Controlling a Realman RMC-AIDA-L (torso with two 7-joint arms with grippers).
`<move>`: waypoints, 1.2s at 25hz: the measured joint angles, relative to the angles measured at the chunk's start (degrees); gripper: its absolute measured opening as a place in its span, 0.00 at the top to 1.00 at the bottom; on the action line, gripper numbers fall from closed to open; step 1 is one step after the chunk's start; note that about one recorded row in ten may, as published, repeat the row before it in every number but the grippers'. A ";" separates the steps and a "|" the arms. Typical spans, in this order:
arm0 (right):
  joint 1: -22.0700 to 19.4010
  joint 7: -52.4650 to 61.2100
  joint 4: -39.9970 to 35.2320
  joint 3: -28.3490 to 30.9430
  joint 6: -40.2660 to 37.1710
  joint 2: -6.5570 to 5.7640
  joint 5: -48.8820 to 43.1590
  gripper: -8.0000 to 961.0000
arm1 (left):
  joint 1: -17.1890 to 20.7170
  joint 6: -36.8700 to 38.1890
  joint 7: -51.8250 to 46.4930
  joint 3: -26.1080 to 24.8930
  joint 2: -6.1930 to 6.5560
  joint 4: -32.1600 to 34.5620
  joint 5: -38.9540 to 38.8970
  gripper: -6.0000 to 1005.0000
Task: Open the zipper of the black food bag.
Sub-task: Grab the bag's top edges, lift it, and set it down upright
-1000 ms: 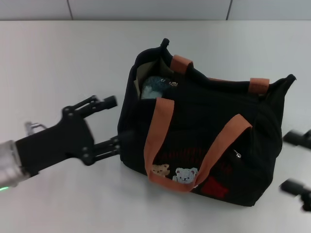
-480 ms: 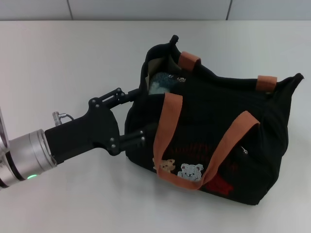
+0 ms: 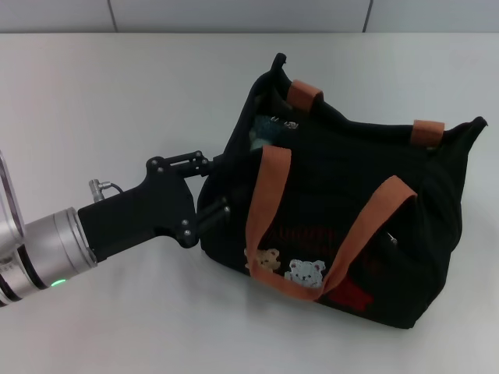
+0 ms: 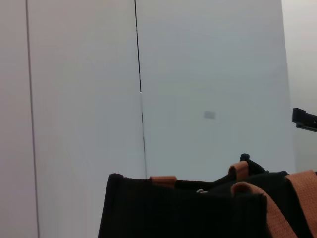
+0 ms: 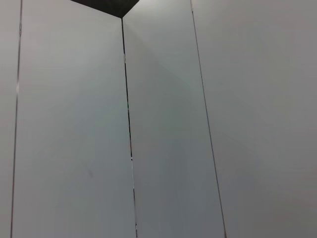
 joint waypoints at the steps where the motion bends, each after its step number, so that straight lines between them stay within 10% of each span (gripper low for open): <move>1: 0.01 0.05 0.00 0.00 0.18 0.00 0.01 0.20 | 0.00 -0.03 0.09 -0.02 0.00 -0.07 -0.34 0.40; 14: -0.02 0.97 0.11 0.00 1.42 0.50 0.11 0.22 | 0.07 0.49 0.49 0.31 0.01 -0.35 -2.72 0.76; 30: 2.10 6.24 0.08 0.03 2.02 0.59 0.92 0.25 | 0.77 8.08 2.98 -0.21 0.24 1.22 -4.62 0.77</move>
